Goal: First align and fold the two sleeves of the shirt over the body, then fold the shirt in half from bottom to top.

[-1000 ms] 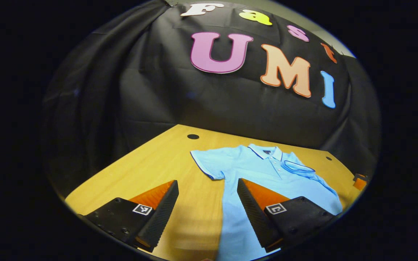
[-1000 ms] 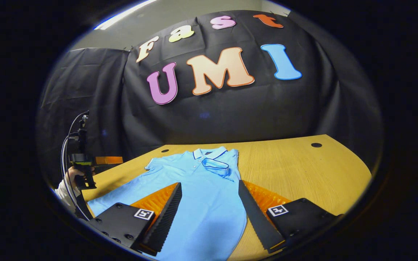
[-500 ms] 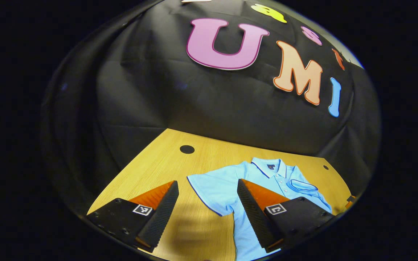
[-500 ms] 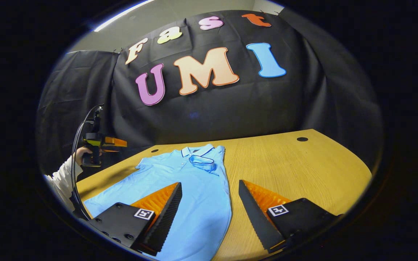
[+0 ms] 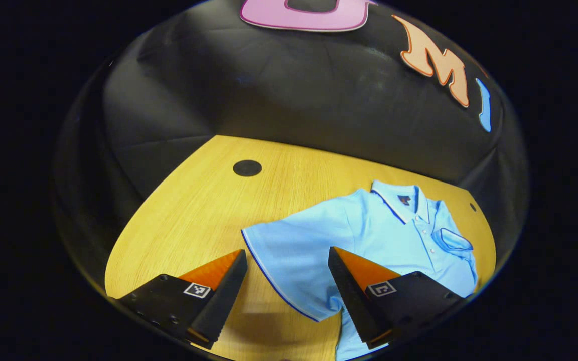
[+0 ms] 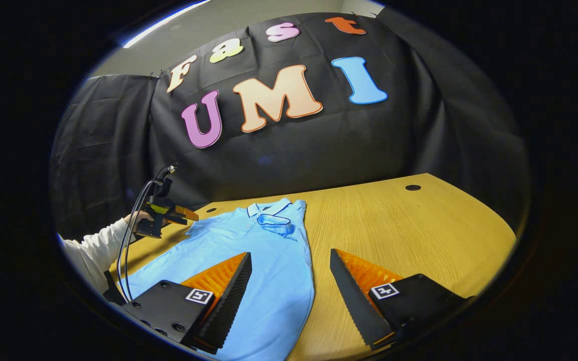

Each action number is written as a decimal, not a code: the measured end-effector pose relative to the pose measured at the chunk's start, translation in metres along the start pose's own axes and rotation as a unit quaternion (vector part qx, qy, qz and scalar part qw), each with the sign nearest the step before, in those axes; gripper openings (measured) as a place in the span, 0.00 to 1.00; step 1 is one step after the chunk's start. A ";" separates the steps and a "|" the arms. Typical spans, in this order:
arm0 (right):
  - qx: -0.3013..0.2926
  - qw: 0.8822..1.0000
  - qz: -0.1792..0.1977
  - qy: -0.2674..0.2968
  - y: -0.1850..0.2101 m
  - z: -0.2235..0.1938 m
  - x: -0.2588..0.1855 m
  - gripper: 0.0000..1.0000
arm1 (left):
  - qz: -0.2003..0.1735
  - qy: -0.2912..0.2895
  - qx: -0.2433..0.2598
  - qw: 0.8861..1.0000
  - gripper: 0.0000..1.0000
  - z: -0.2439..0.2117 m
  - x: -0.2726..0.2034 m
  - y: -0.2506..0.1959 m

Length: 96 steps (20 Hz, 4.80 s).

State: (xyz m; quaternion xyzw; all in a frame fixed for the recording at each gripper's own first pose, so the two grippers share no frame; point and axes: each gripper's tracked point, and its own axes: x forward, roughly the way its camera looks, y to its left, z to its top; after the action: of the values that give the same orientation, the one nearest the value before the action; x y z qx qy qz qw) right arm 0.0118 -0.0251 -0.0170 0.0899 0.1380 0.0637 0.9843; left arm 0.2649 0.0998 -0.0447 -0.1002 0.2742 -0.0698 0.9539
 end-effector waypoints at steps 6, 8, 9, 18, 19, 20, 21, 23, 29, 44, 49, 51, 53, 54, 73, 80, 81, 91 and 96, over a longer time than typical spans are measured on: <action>0.009 1.000 -0.002 0.005 -0.005 -0.003 0.003 0.98 | 0.017 0.014 0.018 1.000 0.95 -0.008 0.009 0.005; 0.017 1.000 0.003 0.006 -0.003 -0.005 0.004 0.98 | 0.030 0.016 0.028 0.999 0.86 -0.007 0.013 0.009; 0.017 1.000 0.004 0.007 -0.002 -0.004 0.004 0.98 | 0.035 0.018 0.035 0.999 0.76 -0.008 0.013 0.012; 0.009 1.000 0.001 0.010 -0.003 -0.009 0.000 0.98 | 0.003 0.004 0.055 0.998 0.14 -0.009 0.018 -0.006; 0.009 1.000 0.001 0.009 -0.004 -0.009 -0.001 0.98 | 0.006 0.001 0.057 0.998 0.05 -0.008 0.019 -0.007; 0.009 1.000 -0.001 0.007 -0.006 -0.009 -0.002 0.98 | 0.010 -0.002 0.062 0.998 0.01 -0.008 0.018 -0.007; 0.009 1.000 -0.004 0.007 -0.008 -0.008 -0.002 0.98 | 0.015 -0.007 0.068 0.998 0.00 -0.007 0.019 -0.007; 0.010 1.000 -0.008 0.007 -0.013 -0.008 -0.004 0.98 | 0.023 -0.008 0.082 0.996 0.00 -0.006 0.015 -0.010; 0.013 1.000 -0.011 0.004 -0.017 -0.006 -0.009 0.98 | -0.027 -0.053 0.097 0.993 0.00 0.036 -0.007 -0.091; -0.008 1.000 0.011 0.020 -0.002 -0.019 -0.021 0.98 | -0.092 -0.009 0.176 0.980 0.07 -0.002 0.036 -0.246; -0.018 0.999 0.016 0.028 0.009 -0.028 -0.029 0.98 | -0.091 -0.022 0.165 0.982 0.89 -0.007 -0.007 -0.236; -0.025 0.999 0.023 0.034 0.018 -0.034 -0.037 0.98 | -0.082 -0.033 0.156 0.984 0.94 -0.013 -0.040 -0.224; -0.036 0.998 0.030 0.040 0.026 -0.040 -0.047 0.98 | -0.080 -0.042 0.155 0.984 0.94 -0.026 -0.080 -0.209; -0.040 0.998 0.034 0.041 0.031 -0.043 -0.052 0.98 | -0.076 -0.044 0.159 0.983 0.94 -0.036 -0.100 -0.200; -0.087 0.991 0.050 0.094 0.062 -0.118 -0.140 0.98 | -0.094 -0.043 0.109 0.989 0.95 -0.266 -0.297 -0.130; -0.090 0.990 0.049 0.101 0.063 -0.132 -0.137 0.98 | -0.073 -0.035 0.113 0.990 0.95 -0.286 -0.295 -0.120; -0.094 0.990 0.048 0.098 0.063 -0.130 -0.138 0.98 | -0.070 -0.033 0.114 0.990 0.95 -0.289 -0.294 -0.119; -0.106 0.989 0.061 0.088 0.074 -0.138 -0.137 0.95 | -0.062 -0.057 0.116 0.990 0.91 -0.295 -0.288 -0.128; -0.095 0.989 0.077 0.087 0.087 -0.142 -0.136 0.57 | -0.090 -0.075 0.112 0.987 0.32 -0.296 -0.285 -0.147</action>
State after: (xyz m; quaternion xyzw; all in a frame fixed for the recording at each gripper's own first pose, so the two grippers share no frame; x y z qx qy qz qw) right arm -0.1666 0.0624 -0.0991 0.0005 0.2093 0.1598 0.9647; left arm -0.1452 -0.0345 -0.1113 -0.0224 0.1827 -0.1784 0.9666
